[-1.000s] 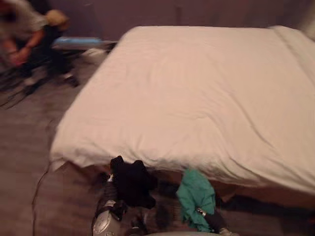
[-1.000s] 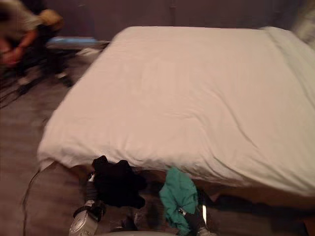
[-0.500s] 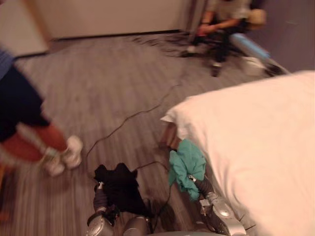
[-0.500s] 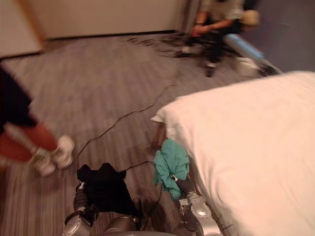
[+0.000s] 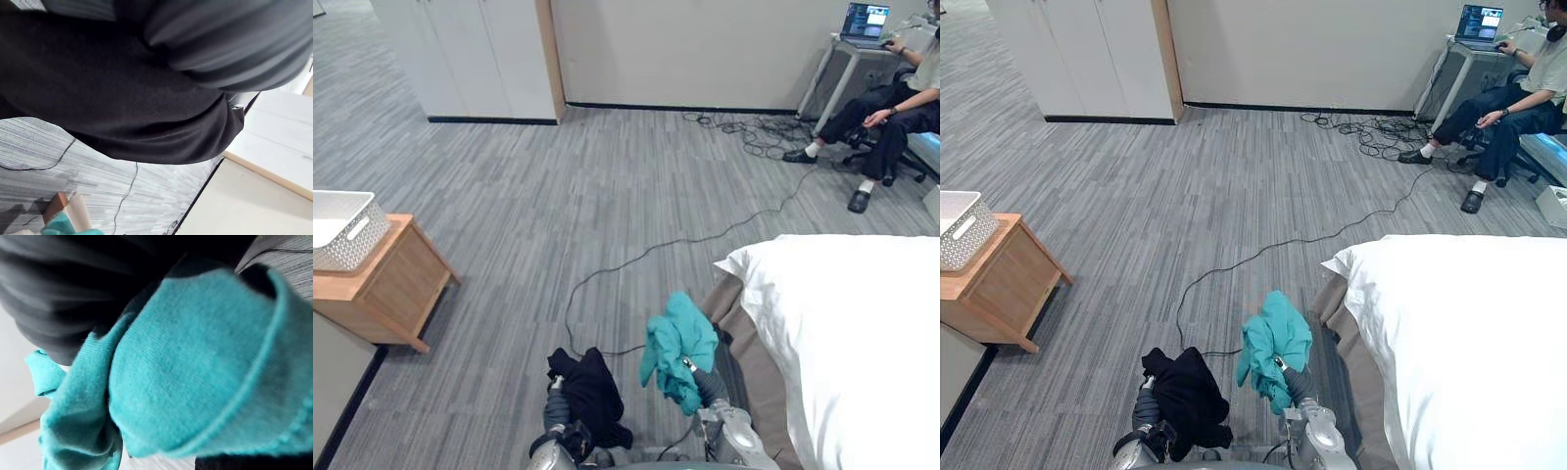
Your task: Tidy the bed and pick cloth on bed and put in laundry
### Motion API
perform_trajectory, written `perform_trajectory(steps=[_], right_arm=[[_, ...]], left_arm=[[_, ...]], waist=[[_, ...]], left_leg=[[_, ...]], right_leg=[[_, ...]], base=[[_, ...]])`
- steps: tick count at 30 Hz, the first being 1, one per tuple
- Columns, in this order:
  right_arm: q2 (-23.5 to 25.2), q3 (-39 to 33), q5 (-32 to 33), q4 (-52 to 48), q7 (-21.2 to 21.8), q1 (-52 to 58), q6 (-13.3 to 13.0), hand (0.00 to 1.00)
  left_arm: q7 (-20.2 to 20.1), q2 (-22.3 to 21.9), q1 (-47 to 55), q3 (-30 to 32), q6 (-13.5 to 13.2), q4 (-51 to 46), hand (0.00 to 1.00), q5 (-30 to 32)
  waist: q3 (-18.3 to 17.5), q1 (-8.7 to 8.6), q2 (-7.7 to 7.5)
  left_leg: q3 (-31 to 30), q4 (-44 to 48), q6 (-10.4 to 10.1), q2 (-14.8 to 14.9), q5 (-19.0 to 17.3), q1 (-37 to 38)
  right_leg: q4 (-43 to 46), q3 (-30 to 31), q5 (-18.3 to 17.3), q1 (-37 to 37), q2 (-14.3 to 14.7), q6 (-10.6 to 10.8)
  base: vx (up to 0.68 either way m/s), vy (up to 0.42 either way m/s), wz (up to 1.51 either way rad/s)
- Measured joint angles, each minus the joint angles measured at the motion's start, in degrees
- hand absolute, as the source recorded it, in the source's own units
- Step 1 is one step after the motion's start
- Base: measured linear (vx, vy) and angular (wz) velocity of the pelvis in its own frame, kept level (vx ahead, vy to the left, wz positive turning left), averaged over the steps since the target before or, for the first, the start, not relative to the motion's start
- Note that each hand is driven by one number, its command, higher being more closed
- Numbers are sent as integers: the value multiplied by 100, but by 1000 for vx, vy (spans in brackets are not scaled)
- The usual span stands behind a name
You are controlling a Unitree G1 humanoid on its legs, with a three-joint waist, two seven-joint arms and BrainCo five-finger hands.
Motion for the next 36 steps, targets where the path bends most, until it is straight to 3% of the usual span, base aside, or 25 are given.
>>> perform_trajectory(steps=[6,13,15,17,18,19,20,21,22,23,25,28,30,31,32,33,35,36], right_arm=[[-220,-329,-6,767,389,-21,-96,100],[-356,-614,-6,846,619,-172,-149,100],[-446,-623,-7,789,668,-181,-147,100],[-508,-622,-60,657,734,-171,-141,100],[-557,-617,-64,595,746,-169,-140,100],[-635,-619,-70,480,748,-160,-141,100],[-767,-626,-95,397,789,-113,-170,100],[-830,-630,-121,391,808,-107,-188,100],[-881,-636,-159,386,825,-95,-198,100],[-961,-704,-260,298,804,-78,-196,100],[-1007,-885,-396,94,679,-76,-191,100],[-1028,-993,-618,-232,550,-35,-64,100],[-1035,-982,-703,-326,548,-47,-52,100],[-1021,-972,-733,-370,554,-30,-48,100],[-880,-921,-730,-318,557,-153,-46,100],[-823,-887,-730,-302,551,-183,-44,100],[-803,-792,-732,-197,590,-169,-46,100],[-785,-781,-732,-152,602,-104,-47,100]], left_arm=[[-262,198,-594,-4,-54,763,100,548],[-336,525,-886,-5,-126,1029,100,977],[-327,529,-1002,-11,-193,1037,100,1067],[-295,560,-1012,-26,-290,1017,100,1065],[-271,555,-1007,-22,-328,1006,100,1062],[-193,554,-1004,-17,-336,942,100,1056],[-184,551,-919,-8,-337,775,100,1051],[-186,557,-882,0,-337,715,100,1051],[-193,569,-795,27,-335,627,100,1053],[-217,566,-795,25,-335,606,100,1053],[-239,564,-788,30,-337,447,100,1048],[-328,555,-685,31,-354,236,100,929],[-337,560,-676,33,-314,229,100,820],[-329,574,-613,29,-235,206,100,808],[-330,618,-558,26,-207,251,100,814],[-327,699,-598,35,-186,340,100,818],[-311,717,-517,-74,-167,362,100,839],[-299,679,-457,-167,-167,360,100,839]], waist=[[-81,-2,27],[-139,-19,24],[-124,-12,46],[-89,-15,69],[-49,-1,124],[36,-14,216],[141,1,357],[213,35,419],[323,66,386],[343,79,460],[402,77,541],[407,152,613],[366,243,562],[206,345,527],[193,357,232],[174,229,10],[225,146,-77],[277,160,5]], left_leg=[[-306,56,-71,-35,-37,-322],[-944,448,-17,-6,-39,-523],[-915,783,-106,95,-228,-666],[-865,1742,-366,232,-616,-1057],[-808,2316,-603,347,-827,-1238],[-746,3323,-702,518,-898,-1618],[-658,4154,-738,742,-820,-1903],[-628,4393,-792,805,-709,-1965],[-596,4590,-928,785,-625,-2051],[-492,4232,-800,743,-807,-2018],[-201,3375,-761,663,-850,-2020],[255,2329,-822,730,-780,-1988],[319,2538,-537,783,-960,-1964],[354,2581,-264,718,-1064,-1881],[387,2536,9,389,-1087,-1864],[357,2369,32,160,-1099,-1725],[286,1991,33,-52,-1097,-1202],[156,1808,90,-45,-1137,-817]], right_leg=[[-207,-206,12,-121,-17,-4],[-525,-363,209,11,1,-16],[-446,-456,205,-21,55,-21],[-222,-595,22,-48,102,-159],[-39,-667,-145,-30,139,-215],[174,-728,-335,1,159,-339],[276,-758,-439,104,246,-395],[268,-758,-454,203,280,-428],[215,-738,-460,345,234,-456],[129,-766,-453,409,176,-476],[-27,-805,-443,493,138,-492],[72,-1007,-551,498,156,-468],[464,-977,-917,389,105,-423],[1122,-946,-1224,215,22,-100],[3127,-789,-1508,-551,-371,691],[4087,-772,-1239,-1036,-668,837],[5100,-973,-1041,-1435,-1055,657],[5021,-1175,-1128,-1463,-1048,394]], base=[[70,-26,19],[122,-73,-2],[0,-62,4],[-42,-65,-2],[-104,-80,1],[-166,-81,-4],[-146,-33,-6],[-116,-47,-18],[-56,-65,-7],[-45,-60,2],[34,-20,31],[92,55,30],[257,163,-10],[343,152,-36],[316,98,-11],[227,56,24],[338,25,36],[406,18,23]])
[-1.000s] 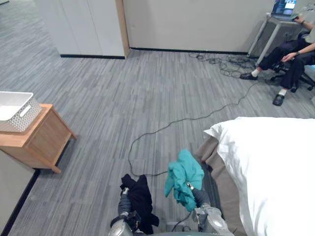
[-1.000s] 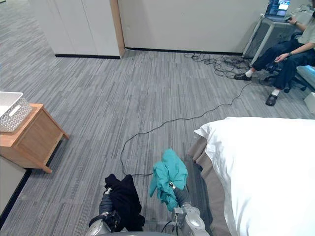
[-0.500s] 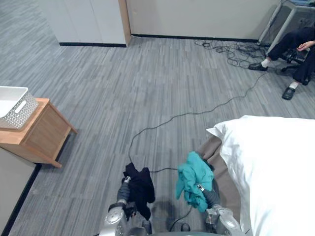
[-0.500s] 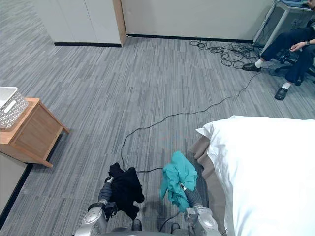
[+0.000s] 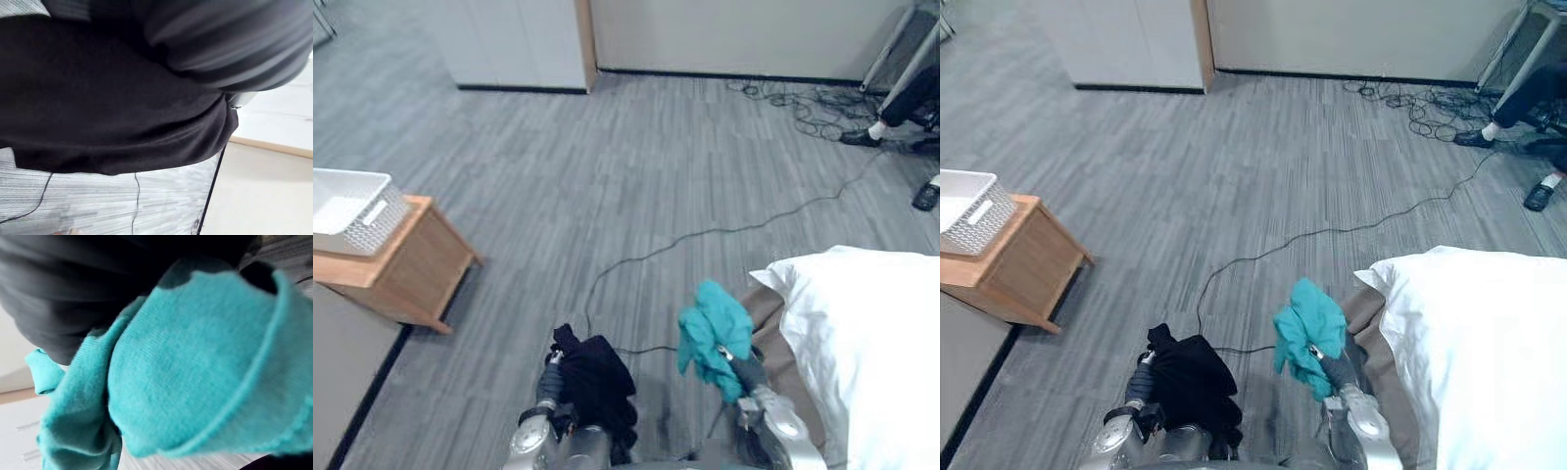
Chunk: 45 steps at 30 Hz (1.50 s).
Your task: Tidy the bed and pick cloth on bed and put in laundry
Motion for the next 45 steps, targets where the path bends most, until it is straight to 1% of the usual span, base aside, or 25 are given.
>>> perform_trajectory(steps=[1,3,6,9,11,12,14,15,18,20,22,24,27,28,29,30,31,32,34,36,37,40,42,44,45], right_arm=[[19,5,3,-1,5,39,-6,100],[79,4,12,-59,10,113,-30,100],[89,-2,25,-59,11,176,-30,100],[159,24,76,-126,158,330,-26,100],[20,52,133,-312,245,377,-12,100],[6,63,174,-310,225,300,1,100],[-229,54,237,-285,199,-16,123,100],[-281,44,237,-284,199,-42,141,100],[-244,47,218,-279,232,-65,184,100],[-204,56,142,-355,239,-67,180,100],[-217,115,40,-462,175,-31,218,100],[-370,233,-8,-513,56,-7,273,100],[-446,197,23,-494,-56,158,330,100],[-436,150,38,-444,-55,226,332,100],[-438,115,83,-299,-60,200,335,100],[-427,12,128,-164,-112,216,340,100],[-384,-27,130,-95,-162,225,343,100],[-320,-55,129,-41,-169,246,346,100],[-156,-80,128,-65,-187,342,355,100],[-13,-82,129,-236,-293,535,350,100],[73,-83,139,-414,-385,792,297,100],[253,-69,232,-443,-438,861,245,100],[379,-44,236,-442,-507,735,223,100],[263,-70,248,-439,-504,552,225,100],[260,-86,296,-428,-516,467,234,100]], left_arm=[[2,2,3,-42,-1,0,100,-1],[-19,85,-166,-112,-30,-20,100,0],[-64,169,-306,-94,-100,78,100,1],[-171,309,-79,-2,-168,125,100,-18],[-170,303,101,42,-140,215,100,-184],[-169,265,110,69,-124,260,100,-223],[-169,-108,85,105,-51,284,100,-283],[-171,-197,96,103,-48,284,100,-252],[-264,-228,97,102,-54,255,100,-117],[-290,-222,96,95,-54,152,100,-122],[-303,-226,89,36,-54,68,100,-124],[-349,-224,94,-127,-54,-33,100,-124],[-405,-247,90,-328,-21,-200,100,-120],[-404,-240,84,-367,17,-203,100,-115],[-406,-270,-11,-362,73,-102,100,-87],[-428,-259,-120,-395,98,14,100,43],[-432,-195,-163,-414,100,36,100,109],[-429,-125,-213,-450,102,53,100,128],[-415,-3,-392,-542,129,57,100,140],[-431,30,-466,-583,132,57,100,121],[-539,63,-545,-710,129,56,100,120],[-673,190,-608,-751,135,53,100,130],[-661,325,-597,-743,195,57,100,132],[-647,282,-575,-774,202,74,100,139],[-647,283,-600,-780,200,112,100,138]], waist=[[28,1,105],[34,-42,210],[122,-154,233],[116,-162,44],[-156,-170,234],[-151,-163,277],[-45,-65,609],[-32,-6,714],[64,16,578],[103,29,514],[141,6,460],[139,20,483],[-149,170,412],[-265,156,334],[-307,106,270],[-296,52,192],[-273,-50,122],[-227,-151,30],[-74,-305,-16],[-19,-404,89],[-15,-525,129],[-7,-447,54],[-51,-326,-112],[-230,-339,171],[-265,-332,188]], left_leg=[[-82,-84,17,22,-22,147],[-531,-236,40,145,-128,398],[-1054,-119,-117,367,-341,620],[-1437,204,-429,518,-980,1120],[-1772,484,-491,948,-1358,1492],[-1759,1040,-432,1053,-1298,1273],[-1653,3579,-291,1636,-41,2],[-1676,3982,-319,1711,130,-202],[-1214,4042,-651,1091,-334,-806],[-275,2412,-598,686,-343,-941],[415,874,-645,416,-94,-951],[822,-14,-722,423,355,-1046],[1219,-296,-325,380,499,-1150],[1228,-276,46,290,511,-1136],[1165,-272,524,113,759,-1033],[976,-347,850,-50,862,-808],[781,-463,912,-235,816,-581],[554,-567,962,-355,782,-365],[-119,-603,903,-440,534,124],[-665,-605,794,-367,353,472],[-1101,-595,728,-321,177,664],[-1452,-571,414,-216,-173,1054],[-1410,-534,143,-154,-633,1490],[-1356,-242,-120,338,-1116,1718],[-1252,201,-168,405,-1113,1541]], right_leg=[[-206,-97,-55,-20,31,-99],[-1860,-245,-32,-282,290,-222],[-4398,70,1044,-369,509,55],[-4723,593,1434,-312,484,93],[-3667,311,1539,-394,736,-268],[-3392,205,1392,-441,799,-409],[-3457,-46,1008,-16,1155,-686],[-3605,-97,921,194,1265,-740],[-4347,-309,862,1292,1280,-850],[-4789,-674,981,1872,1246,-896],[-5081,-922,946,2295,1271,-875],[-5342,-1072,843,2700,1453,-718],[-4990,-1369,-81,2950,1464,-562],[-4703,-1485,-321,2934,1357,-408],[-3391,-1499,-578,2616,1045,-219],[-1442,-1321,-196,1903,573,-113],[-491,-1139,528,1571,345,-230],[153,-931,687,1290,249,-287],[543,-355,276,491,473,-521],[-253,143,76,82,826,-419],[-1312,427,103,-127,946,-343],[-4318,513,980,-167,887,-149],[-4847,151,1392,-374,797,-292],[-4593,-106,1976,-416,1158,-646],[-4530,-146,2102,-430,1197,-822]], base=[[475,-32,44],[442,-103,90],[382,-207,102],[479,-416,80],[607,-543,78],[676,-650,58],[582,-549,20],[539,-372,19],[518,-362,43],[430,-272,45],[448,-238,54],[462,-203,41],[565,-91,20],[468,-21,38],[570,-4,70],[680,-15,89],[552,-1,105],[565,-45,135],[568,-86,152],[524,-167,156],[701,-314,170],[489,-273,83],[660,-441,-1],[839,-474,-9],[716,-392,1]])
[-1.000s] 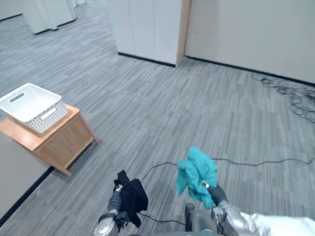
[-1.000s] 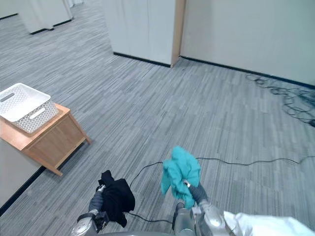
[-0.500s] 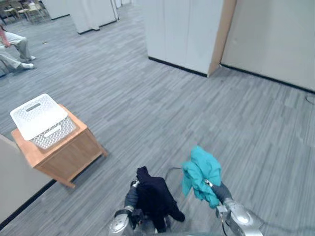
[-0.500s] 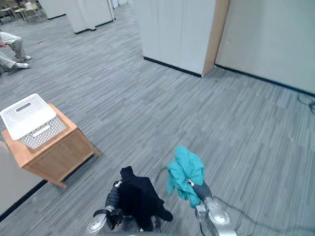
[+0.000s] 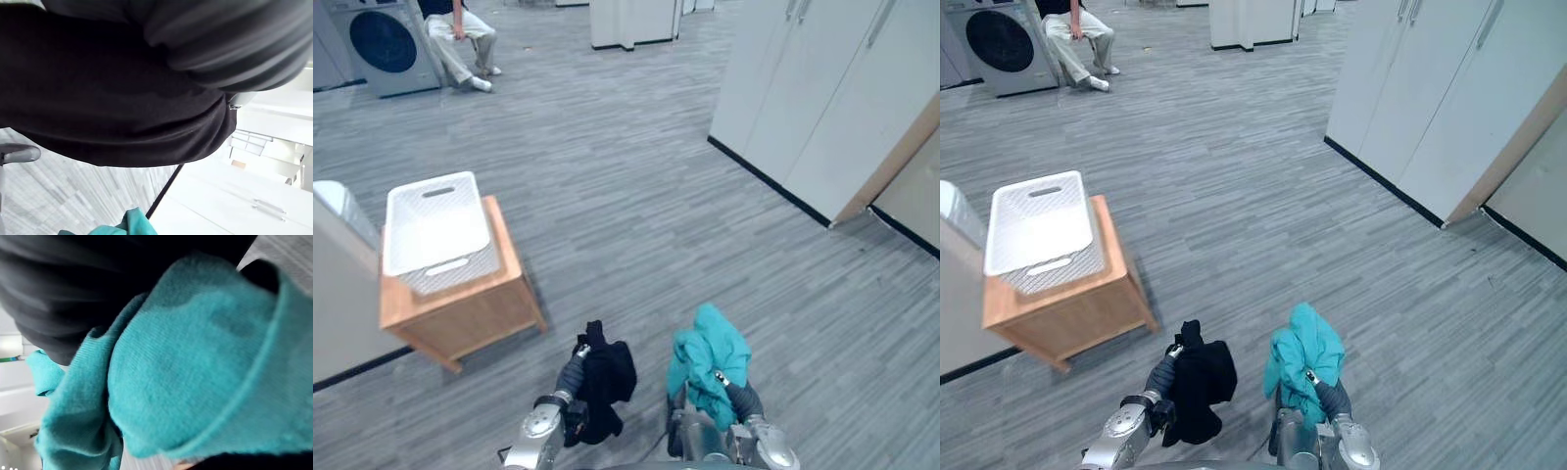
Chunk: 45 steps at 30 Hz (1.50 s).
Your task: Tidy the bed and pick cloth on bed and put in laundry
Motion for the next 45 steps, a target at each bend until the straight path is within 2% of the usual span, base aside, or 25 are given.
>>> perform_trajectory(steps=[2,3,5,9,11,13,15,17,18,19,20,22,24,26,27,28,29,31,32,33,35,36,39,43,45], right_arm=[[-125,-32,157,5,-2,-222,25,100],[-207,50,151,48,28,-350,57,100],[-232,123,138,343,135,-632,61,100],[-272,205,-96,371,414,-869,-68,100],[-447,378,-324,355,594,-910,-59,100],[-572,381,-385,345,670,-797,-19,100],[-696,374,-500,346,785,-702,69,100],[-578,389,-530,385,892,-710,180,100],[-587,529,-520,379,942,-843,168,100],[-565,539,-521,432,956,-908,171,100],[-519,555,-524,451,993,-934,172,100],[-513,617,-550,449,1076,-858,168,100],[-513,779,-571,344,1152,-694,30,100],[-511,879,-570,122,1163,-505,-26,100],[-486,1006,-571,-36,1249,-453,-39,100],[-479,1007,-571,-44,1257,-453,-39,100],[-396,1058,-568,-104,1276,-427,-34,100],[-335,1335,-560,-144,1330,-436,-21,100],[-382,1356,-558,-170,1360,-484,-11,100],[-516,1382,-552,-183,1370,-549,11,100],[-925,1370,-539,-204,1375,-703,100,100],[-909,1342,-538,-204,1369,-718,109,100],[-797,1120,-552,-209,1400,-826,94,100],[-857,1024,-574,-208,1405,-1069,116,100],[-853,1011,-572,-144,1359,-1127,114,100]], left_arm=[[45,-142,-102,20,14,128,100,-23],[112,-259,-84,51,15,131,100,-31],[151,-309,-34,114,21,130,100,-26],[147,-316,147,403,-20,62,100,-36],[165,-341,348,528,-36,38,100,-80],[256,-453,438,522,-35,30,100,-188],[272,-562,490,535,-23,-40,100,-331],[354,-529,498,555,12,-135,100,-456],[431,-587,549,672,22,-69,100,-491],[456,-587,537,710,27,-48,100,-491],[526,-570,525,719,29,-48,100,-490],[658,-562,571,705,25,-59,100,-491],[792,-549,703,688,-11,-105,100,-488],[811,-453,693,704,-42,-144,100,-486],[862,-273,677,780,-92,-152,100,-493],[866,-253,673,787,-92,-152,100,-493],[876,-70,728,845,-91,-152,100,-494],[958,211,1123,1050,-94,-220,100,-512],[1016,194,1177,1125,-42,-209,100,-529],[1093,13,1161,1205,14,-199,100,-564],[1089,-346,1298,1224,19,-202,100,-658],[1070,-362,1328,1228,18,-203,100,-642],[979,-449,1346,1319,-33,-348,100,-602],[991,-763,1349,1445,-135,-442,100,-607],[991,-857,1477,1432,-163,-545,100,-536]], waist=[[83,-23,184],[167,43,338],[244,174,391],[383,379,188],[432,399,216],[449,399,371],[370,453,516],[120,677,84],[3,747,-36],[20,702,-129],[95,584,-275],[280,624,-236],[365,595,46],[327,571,122],[327,576,18],[327,576,-6],[311,603,-100],[119,749,-427],[121,733,-368],[201,612,-91],[327,704,445],[334,713,420],[345,694,312],[402,671,239],[385,731,257]], left_leg=[[321,2304,-680,528,570,-862],[356,3606,-656,957,1251,-1427],[337,4753,-409,1310,1055,-2160],[310,3321,-478,820,886,-2990],[830,999,-811,467,1277,-3087],[1583,-145,-839,413,1800,-3019],[2132,-432,-710,418,1808,-3040],[2382,-318,134,118,2056,-3098],[2347,-349,819,-52,2325,-2971],[2240,-348,1174,-188,2281,-2914],[1903,-421,1102,-411,2135,-2632],[1395,-452,939,-481,1936,-1989],[514,-468,714,-335,1598,-1336],[-35,-442,532,-205,1387,-1250],[-558,-232,338,-184,1120,-1245],[-589,-203,301,-184,1108,-1256],[-883,160,112,-205,763,-1238],[-1126,760,-145,-232,192,-1007],[-1062,1279,-177,-154,71,-1129],[-828,2542,-192,187,118,-1648],[121,4020,25,1244,864,-2360],[389,4005,39,1307,839,-2374],[1878,2792,-132,1160,724,-2283],[3276,683,-133,461,743,-1985],[3539,-43,347,330,1078,-1827]], right_leg=[[-63,-129,98,397,298,-413],[-278,-84,-51,783,572,-516],[-549,52,-206,1443,849,-559],[-873,379,-539,2267,762,-522],[-1095,440,-792,2703,703,-467],[-1265,348,-1049,3097,816,-368],[-1092,174,-1587,3337,937,-345],[-269,-16,-2411,3185,564,-105],[1643,-276,-2808,2476,207,609],[2606,-336,-2639,2090,-13,920],[4121,-406,-1953,1493,-407,1025],[4596,-459,-2129,1282,-596,706],[3359,-361,-2360,1134,-526,441],[1703,29,-2155,872,-401,519],[338,854,-1519,678,-440,702],[257,916,-1465,667,-450,737],[-100,1355,-1052,640,-532,1074],[283,1232,-1048,751,-616,743],[543,1123,-893,801,-580,724],[743,748,-987,996,-398,579],[305,-14,-1155,1809,-46,328],[223,-103,-1157,1904,-90,279],[-583,-725,-929,2405,-202,200],[-1048,-1631,-926,2849,-194,301],[-981,-1863,-1138,3025,-140,467]], base=[[695,-449,0],[586,-352,-24],[576,-316,-44],[510,-236,-40],[484,-61,-21],[486,19,30],[568,78,43],[678,67,28],[653,6,40],[779,-5,103],[601,20,114],[626,-79,132],[626,-203,179],[479,-320,186],[443,-383,151],[399,-453,174],[416,-552,125],[468,-628,114],[360,-492,117],[357,-546,145],[280,-446,130],[256,-326,85],[269,-275,93],[255,-149,119],[191,-22,78]])
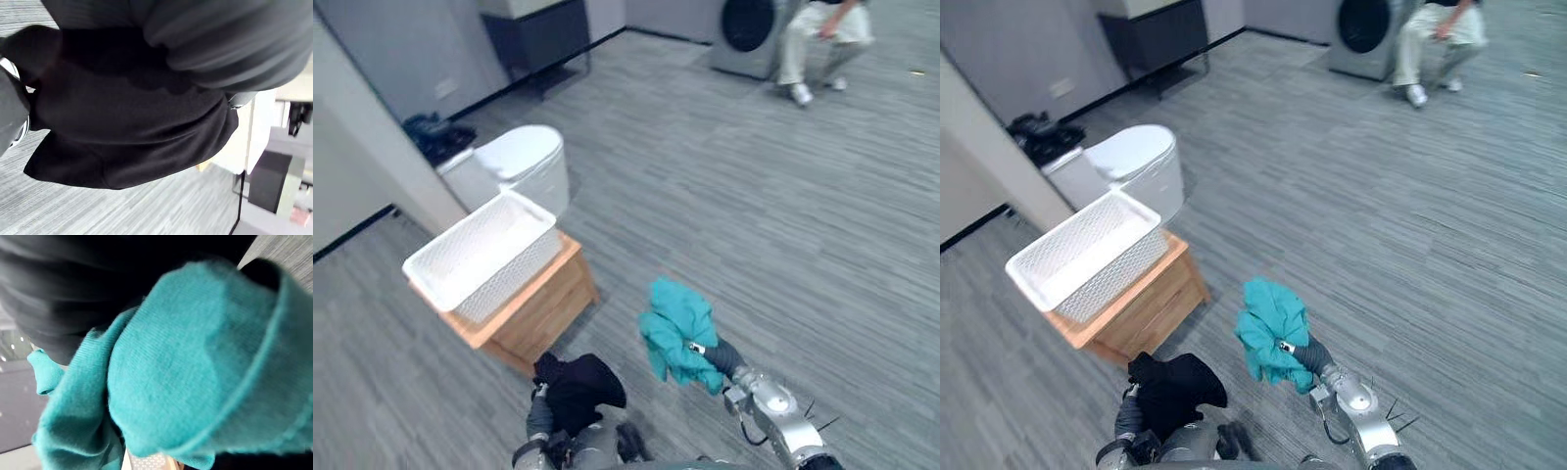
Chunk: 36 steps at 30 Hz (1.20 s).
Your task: Tidy the bed and pick cloth on bed and put in laundry
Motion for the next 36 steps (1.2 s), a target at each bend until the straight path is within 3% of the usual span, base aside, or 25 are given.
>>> perform_trajectory(steps=[1,3,5,6,7,8,10,12,14,15,16,18,19,20,21,22,23,24,26,27,29,31,32,33,36], right_arm=[[39,1,2,155,-29,-51,0,100],[78,20,2,192,-109,-43,0,100],[220,22,9,274,-121,-77,-3,100],[328,22,10,339,-152,-36,-5,100],[399,22,11,347,-212,39,-9,100],[477,22,16,345,-317,168,-21,100],[541,20,51,277,-458,327,-21,100],[615,15,66,94,-615,561,14,100],[649,15,84,10,-636,643,88,100],[652,15,86,11,-644,642,96,100],[716,8,159,13,-720,634,100,100],[780,-4,282,22,-710,579,75,100],[771,-14,287,14,-664,515,30,100],[728,-2,289,1,-589,470,-18,100],[754,11,290,11,-569,369,-36,100],[665,21,292,10,-569,307,-62,100],[591,22,289,-20,-570,222,-61,100],[570,25,284,-12,-588,142,-52,100],[585,26,276,-5,-587,-8,-58,100],[597,-3,265,47,-586,-143,-75,100],[592,-14,262,84,-583,-283,-97,100],[451,-24,264,79,-587,-319,-166,100],[363,-26,260,90,-599,-306,-161,100],[365,-71,257,61,-623,-281,-165,100],[336,-278,194,-137,-701,-214,-177,100]], left_arm=[[1,-14,64,8,-15,9,100,45],[-3,-51,103,15,-48,9,100,70],[-7,76,54,18,-65,-24,100,234],[-10,221,-19,-11,-61,-26,100,376],[-10,300,-83,-49,-61,-28,100,497],[-15,400,-261,-131,-62,-51,100,577],[-50,558,-464,-233,-61,-80,100,613],[-178,724,-646,-385,34,-206,100,613],[-264,843,-725,-560,165,-282,100,612],[-264,849,-727,-567,177,-283,100,612],[-260,888,-713,-571,247,-283,100,613],[-257,948,-632,-571,288,-289,100,616],[-253,950,-545,-563,285,-309,100,615],[-241,916,-407,-541,284,-299,100,606],[-244,942,-367,-514,279,-287,100,599],[-239,868,-404,-511,302,-269,100,598],[-253,723,-361,-492,303,-348,100,601],[-263,608,-355,-493,310,-354,100,612],[-291,538,-386,-492,305,-364,100,620],[-348,517,-401,-478,287,-368,100,624],[-354,493,-431,-464,272,-458,100,626],[-367,434,-536,-466,272,-482,100,629],[-389,416,-584,-479,275,-485,100,661],[-407,474,-605,-480,277,-509,100,670],[-532,492,-696,-539,285,-509,100,689]], waist=[[-18,128,-80],[-48,89,-112],[7,16,-241],[25,-64,-360],[47,-136,-369],[46,-266,-386],[79,-410,-330],[86,-502,-316],[84,-529,-323],[83,-528,-325],[73,-503,-388],[33,-424,-488],[16,-426,-473],[-38,-386,-398],[0,-434,-511],[46,-502,-414],[142,-448,-122],[182,-353,-50],[231,-372,-147],[228,-367,-135],[228,-377,-121],[187,-402,-43],[164,-404,-9],[131,-422,-217],[64,-449,-349]], left_leg=[[-21,-129,348,-157,-4,98],[-370,-314,411,-312,-59,181],[-706,-386,482,-525,-21,308],[-1052,-462,506,-737,-26,505],[-1359,-542,517,-860,-21,665],[-1874,-648,534,-1005,-11,898],[-2395,-751,510,-1084,-22,1074],[-2943,-845,484,-1101,-31,1234],[-3438,-960,421,-1114,-60,1423],[-3473,-960,410,-1115,-67,1440],[-3610,-937,276,-1151,-145,1613],[-3524,-895,3,-1152,-342,1765],[-3491,-737,-141,-1062,-583,1775],[-3335,-406,-417,-901,-826,1780],[-2874,1118,-461,-801,-850,1107],[-2645,1993,-454,-540,-845,759],[-2131,3668,-478,183,-280,104],[-1836,3930,-383,480,-480,-120],[-1759,3018,-481,356,-672,-207],[-1933,2026,-549,273,-635,-219],[-2131,1083,-824,271,-410,-242],[-2224,330,-766,353,303,-173],[-2228,85,-460,344,626,-35],[-2137,-253,-481,166,648,204],[-2091,-820,-398,-181,744,465]], right_leg=[[279,-30,-237,11,-129,121],[1865,-36,-498,-509,-495,475],[4045,389,-414,-1242,-1014,528],[5242,746,-367,-1594,-1223,482],[5770,919,-415,-1763,-1252,392],[5950,1146,-578,-2017,-1180,122],[5491,1505,-749,-2319,-897,24],[3918,2201,-782,-2596,-435,135],[1839,2686,-260,-2622,-162,282],[1701,2715,-193,-2623,-153,295],[1032,2767,268,-2635,-113,307],[924,2848,603,-2641,-7,-18],[1036,2783,721,-2622,94,-302],[1163,2552,744,-2486,305,-384],[1054,2530,769,-2272,324,-449],[954,2473,876,-2107,413,-472],[610,2469,811,-1694,623,-636],[447,2624,803,-1483,651,-686],[303,2771,796,-1309,549,-692],[266,2898,813,-1234,501,-653],[258,3016,755,-1172,512,-580],[260,3087,613,-1014,575,-443],[293,3146,515,-952,598,-387],[369,3191,393,-952,422,-299],[591,3114,147,-994,136,-142]], base=[[189,48,42],[261,113,78],[258,94,106],[279,50,147],[280,14,201],[277,-5,186],[246,-42,179],[242,-63,163],[341,-116,113],[324,-121,95],[365,-155,70],[364,-170,60],[384,-227,28],[487,-304,42],[413,-263,41],[365,-228,40],[349,-169,-12],[422,-204,-34],[345,-130,-45],[301,-95,-55],[219,-15,-56],[231,72,-41],[209,203,-21],[166,184,-14],[116,152,13]])
